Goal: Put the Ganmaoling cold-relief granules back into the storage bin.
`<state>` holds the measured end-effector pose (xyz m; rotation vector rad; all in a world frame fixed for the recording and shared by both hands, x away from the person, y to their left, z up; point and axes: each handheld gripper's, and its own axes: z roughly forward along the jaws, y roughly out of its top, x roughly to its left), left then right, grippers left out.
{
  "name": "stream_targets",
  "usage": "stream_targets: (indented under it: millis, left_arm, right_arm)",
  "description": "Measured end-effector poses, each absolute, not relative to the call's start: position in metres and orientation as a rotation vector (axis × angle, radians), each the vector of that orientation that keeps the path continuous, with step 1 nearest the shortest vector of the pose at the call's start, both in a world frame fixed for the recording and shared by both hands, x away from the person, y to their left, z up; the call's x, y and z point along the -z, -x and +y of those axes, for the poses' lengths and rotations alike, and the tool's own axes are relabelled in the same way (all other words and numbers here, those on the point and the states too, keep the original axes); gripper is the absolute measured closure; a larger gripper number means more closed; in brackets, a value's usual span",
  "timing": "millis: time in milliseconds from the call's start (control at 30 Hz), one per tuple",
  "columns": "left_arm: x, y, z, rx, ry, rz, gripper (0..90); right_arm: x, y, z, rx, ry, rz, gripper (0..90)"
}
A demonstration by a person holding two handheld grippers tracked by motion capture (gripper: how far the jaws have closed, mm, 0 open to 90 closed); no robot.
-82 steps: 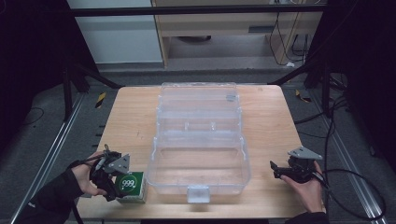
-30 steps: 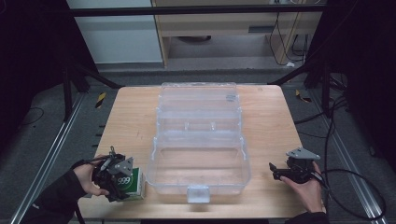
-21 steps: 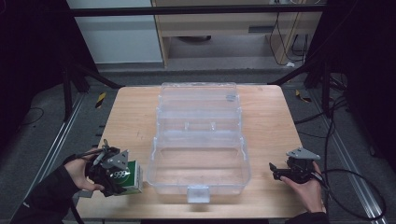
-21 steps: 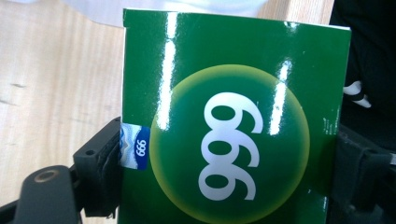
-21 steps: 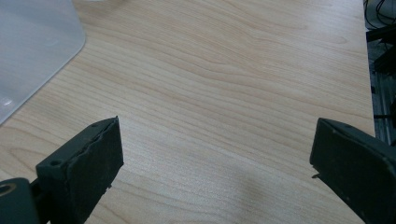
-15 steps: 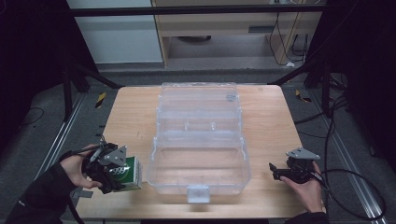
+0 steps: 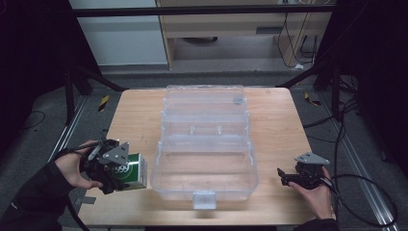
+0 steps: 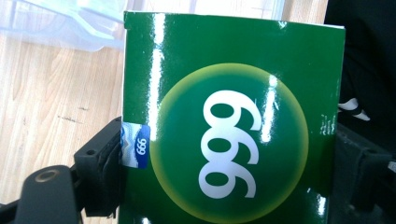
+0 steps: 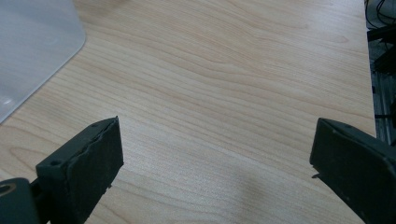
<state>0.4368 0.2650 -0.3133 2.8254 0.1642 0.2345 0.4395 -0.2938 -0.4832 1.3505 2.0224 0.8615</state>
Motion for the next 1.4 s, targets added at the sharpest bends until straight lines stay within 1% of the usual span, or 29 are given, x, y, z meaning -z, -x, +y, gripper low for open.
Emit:
stream_targets:
  millis: [467, 600, 733, 767, 800, 967, 1033, 1067, 1133, 1167, 1400]
  left_arm:
    - [0.301, -0.445, 0.241, -0.24, -2.805, 0.125, 14.3]
    - [0.3, -0.449, 0.231, -0.248, -2.823, 0.112, 14.3]
    - [0.298, -0.453, 0.221, -0.254, -2.817, 0.075, 14.4]
    - [0.298, -0.456, 0.216, -0.264, -2.803, 0.021, 14.4]
    - [0.297, -0.455, 0.215, -0.256, -2.816, 0.05, 14.4]
    - [0.3, -0.46, 0.202, -0.252, -2.816, 0.037, 14.4]
    - [0.301, -0.461, 0.199, -0.23, -2.826, 0.068, 14.4]
    - [0.302, -0.463, 0.197, -0.245, -2.813, 0.043, 14.4]
    - [0.303, -0.463, 0.194, -0.221, -2.818, 0.07, 14.4]
    - [0.304, -0.466, 0.191, -0.236, -2.803, 0.031, 14.4]
    - [0.311, -0.469, 0.18, -0.219, -2.807, 0.014, 14.4]
  right_arm:
    - [0.484, -0.44, -0.294, -0.864, -1.351, 2.025, 3.0]
    - [0.484, -0.44, -0.294, -0.866, -1.353, 2.027, 3.0]
    - [0.484, -0.44, -0.294, -0.865, -1.351, 2.028, 3.0]
    - [0.484, -0.44, -0.294, -0.865, -1.351, 2.029, 3.0]
    - [0.484, -0.44, -0.294, -0.863, -1.352, 2.03, 3.0]
    - [0.484, -0.44, -0.294, -0.862, -1.35, 2.033, 3.0]
    - [0.484, -0.44, -0.294, -0.861, -1.348, 2.032, 3.0]
    - [0.484, -0.44, -0.294, -0.862, -1.349, 2.033, 3.0]
    - [0.484, -0.44, -0.294, -0.862, -1.35, 2.033, 3.0]
    - [0.484, -0.44, -0.294, -0.862, -1.349, 2.034, 3.0]
    - [0.484, -0.44, -0.293, -0.864, -1.352, 2.035, 3.0]
